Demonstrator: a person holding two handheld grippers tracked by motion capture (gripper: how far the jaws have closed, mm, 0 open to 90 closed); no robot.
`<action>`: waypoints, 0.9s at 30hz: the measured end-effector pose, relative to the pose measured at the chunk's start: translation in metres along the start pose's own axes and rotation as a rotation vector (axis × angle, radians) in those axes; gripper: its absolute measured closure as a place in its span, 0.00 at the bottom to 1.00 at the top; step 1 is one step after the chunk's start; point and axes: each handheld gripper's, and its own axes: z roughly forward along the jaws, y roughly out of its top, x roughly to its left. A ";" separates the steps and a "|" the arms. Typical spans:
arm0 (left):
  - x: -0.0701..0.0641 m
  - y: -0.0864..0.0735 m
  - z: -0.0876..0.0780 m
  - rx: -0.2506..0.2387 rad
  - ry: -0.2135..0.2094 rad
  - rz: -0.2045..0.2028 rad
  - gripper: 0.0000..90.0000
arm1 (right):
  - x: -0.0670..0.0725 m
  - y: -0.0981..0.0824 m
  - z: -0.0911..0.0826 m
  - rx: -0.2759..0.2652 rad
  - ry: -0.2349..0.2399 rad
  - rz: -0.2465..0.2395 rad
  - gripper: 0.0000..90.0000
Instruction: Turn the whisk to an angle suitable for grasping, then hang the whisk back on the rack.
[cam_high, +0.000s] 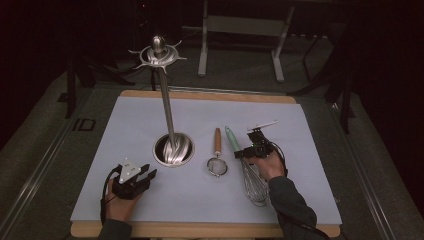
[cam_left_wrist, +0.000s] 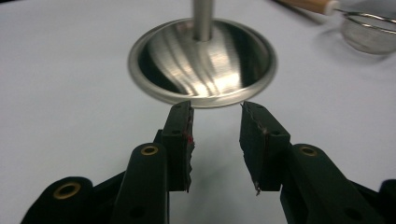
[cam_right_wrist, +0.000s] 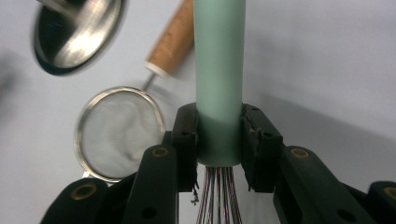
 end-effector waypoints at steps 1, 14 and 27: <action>0.003 -0.001 0.003 0.011 0.007 -0.008 0.72 | 0.001 0.001 -0.001 -0.018 0.005 -0.008 0.77; 0.003 -0.005 0.008 0.022 0.028 -0.022 0.69 | 0.013 0.002 -0.018 -0.101 0.030 -0.117 0.77; 0.008 -0.006 0.007 0.011 0.021 -0.066 0.68 | 0.024 0.004 -0.025 -0.139 0.051 -0.169 0.77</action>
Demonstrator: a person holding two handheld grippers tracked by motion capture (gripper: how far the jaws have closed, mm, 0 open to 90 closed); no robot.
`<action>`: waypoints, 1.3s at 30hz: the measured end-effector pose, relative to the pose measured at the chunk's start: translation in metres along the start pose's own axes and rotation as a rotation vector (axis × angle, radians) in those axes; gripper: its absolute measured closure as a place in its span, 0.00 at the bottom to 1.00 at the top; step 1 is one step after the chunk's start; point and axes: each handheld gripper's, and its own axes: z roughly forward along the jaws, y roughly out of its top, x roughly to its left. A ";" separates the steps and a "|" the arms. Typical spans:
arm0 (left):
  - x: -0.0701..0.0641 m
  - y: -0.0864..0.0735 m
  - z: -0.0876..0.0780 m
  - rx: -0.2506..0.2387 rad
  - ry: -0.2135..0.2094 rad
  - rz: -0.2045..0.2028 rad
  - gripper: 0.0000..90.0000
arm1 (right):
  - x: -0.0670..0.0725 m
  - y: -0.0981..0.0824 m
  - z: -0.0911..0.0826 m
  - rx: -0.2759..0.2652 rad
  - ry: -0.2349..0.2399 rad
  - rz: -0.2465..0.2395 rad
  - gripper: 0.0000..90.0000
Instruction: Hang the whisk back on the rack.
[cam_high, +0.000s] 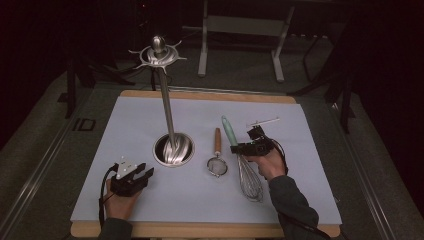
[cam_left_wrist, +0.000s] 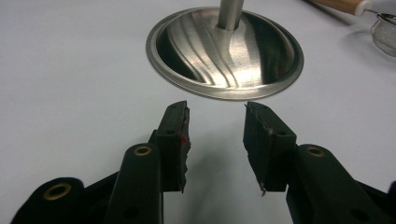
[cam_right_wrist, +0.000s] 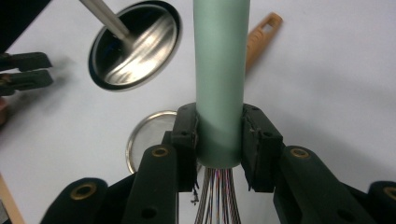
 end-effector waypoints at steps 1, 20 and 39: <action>0.000 0.000 0.000 0.001 0.000 0.000 0.68 | 0.002 0.001 -0.001 -0.008 0.004 -0.010 0.77; -0.001 0.000 0.000 0.003 0.010 0.005 0.66 | 0.023 0.008 -0.012 -0.119 0.037 -0.180 0.77; -0.001 0.001 0.002 0.018 0.011 0.006 0.66 | 0.032 0.012 -0.020 -0.155 0.070 -0.287 0.77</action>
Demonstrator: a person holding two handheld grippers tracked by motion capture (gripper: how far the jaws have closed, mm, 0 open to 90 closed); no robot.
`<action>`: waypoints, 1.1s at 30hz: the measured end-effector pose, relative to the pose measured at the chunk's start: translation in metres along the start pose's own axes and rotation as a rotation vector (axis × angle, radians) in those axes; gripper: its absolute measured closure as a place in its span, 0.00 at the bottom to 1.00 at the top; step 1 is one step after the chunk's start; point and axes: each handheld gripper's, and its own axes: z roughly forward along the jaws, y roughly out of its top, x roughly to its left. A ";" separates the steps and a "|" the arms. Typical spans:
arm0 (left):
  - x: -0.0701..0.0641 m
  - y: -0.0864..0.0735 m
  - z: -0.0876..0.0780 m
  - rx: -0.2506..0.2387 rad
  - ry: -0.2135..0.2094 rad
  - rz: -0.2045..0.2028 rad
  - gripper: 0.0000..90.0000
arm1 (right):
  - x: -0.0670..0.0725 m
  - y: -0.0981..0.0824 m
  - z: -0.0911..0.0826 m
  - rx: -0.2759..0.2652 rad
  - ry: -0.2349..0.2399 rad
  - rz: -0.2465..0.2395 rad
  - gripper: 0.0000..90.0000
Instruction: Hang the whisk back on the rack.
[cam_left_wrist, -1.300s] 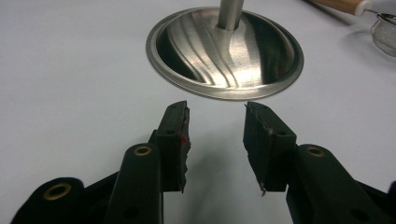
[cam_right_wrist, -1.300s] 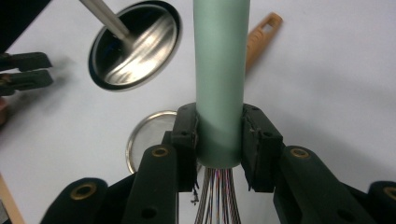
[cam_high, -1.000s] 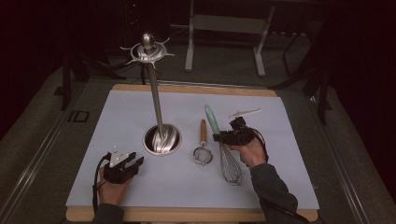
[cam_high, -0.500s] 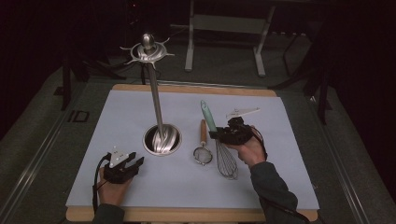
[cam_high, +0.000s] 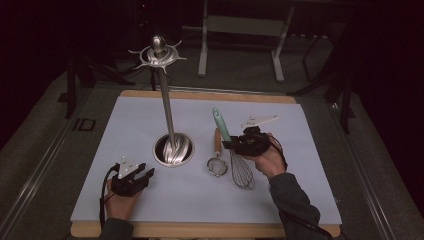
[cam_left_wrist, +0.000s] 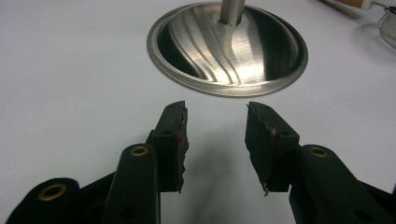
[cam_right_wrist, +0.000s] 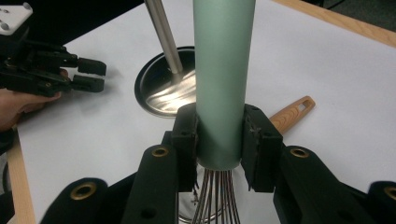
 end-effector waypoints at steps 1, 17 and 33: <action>0.000 0.000 0.000 0.000 0.001 0.002 0.66 | 0.001 0.000 -0.001 -0.004 0.002 -0.008 0.77; 0.000 0.000 0.001 0.005 0.000 0.003 0.66 | 0.010 0.008 -0.007 -0.056 -0.009 -0.046 0.77; -0.001 0.000 0.001 0.006 0.005 0.009 0.65 | 0.022 0.016 -0.014 -0.073 -0.047 -0.124 0.77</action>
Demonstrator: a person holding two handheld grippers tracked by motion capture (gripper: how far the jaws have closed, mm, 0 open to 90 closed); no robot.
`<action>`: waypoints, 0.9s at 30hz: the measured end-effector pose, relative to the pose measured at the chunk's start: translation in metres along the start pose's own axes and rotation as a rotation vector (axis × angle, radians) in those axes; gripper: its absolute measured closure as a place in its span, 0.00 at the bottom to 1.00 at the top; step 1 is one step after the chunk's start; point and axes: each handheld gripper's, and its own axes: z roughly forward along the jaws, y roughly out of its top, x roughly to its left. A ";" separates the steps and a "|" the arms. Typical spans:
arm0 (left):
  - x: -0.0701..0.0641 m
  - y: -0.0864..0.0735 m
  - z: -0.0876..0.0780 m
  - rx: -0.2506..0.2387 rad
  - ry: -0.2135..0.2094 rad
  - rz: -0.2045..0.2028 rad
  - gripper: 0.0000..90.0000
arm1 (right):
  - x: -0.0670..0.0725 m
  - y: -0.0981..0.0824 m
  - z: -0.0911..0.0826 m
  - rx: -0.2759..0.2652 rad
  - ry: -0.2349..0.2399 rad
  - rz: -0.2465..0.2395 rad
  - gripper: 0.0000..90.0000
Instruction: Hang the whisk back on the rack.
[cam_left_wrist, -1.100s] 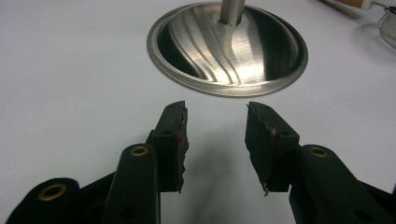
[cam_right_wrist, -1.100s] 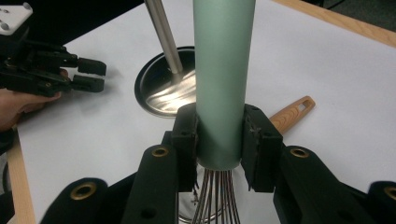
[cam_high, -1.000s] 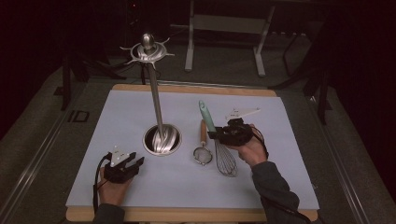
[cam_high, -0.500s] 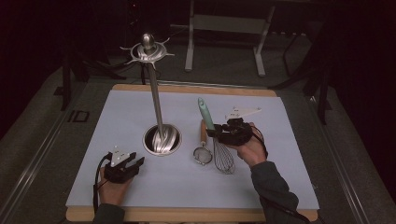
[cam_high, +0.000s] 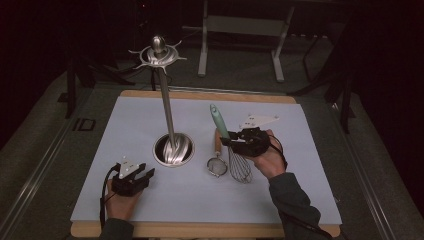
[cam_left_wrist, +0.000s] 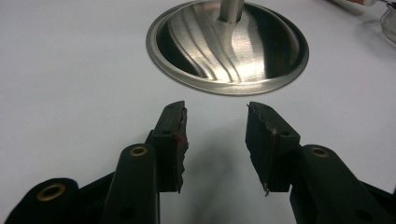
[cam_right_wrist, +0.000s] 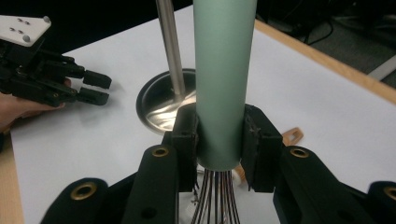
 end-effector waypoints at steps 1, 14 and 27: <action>0.000 0.000 0.000 0.000 0.000 -0.001 0.65 | 0.000 0.001 -0.001 -0.006 -0.001 -0.010 0.77; 0.000 0.000 0.000 -0.002 -0.002 -0.005 0.65 | 0.009 0.020 -0.010 -0.094 -0.023 -0.098 0.77; 0.000 0.000 0.000 -0.003 0.004 -0.001 0.65 | 0.020 0.038 -0.010 -0.139 -0.023 -0.181 0.77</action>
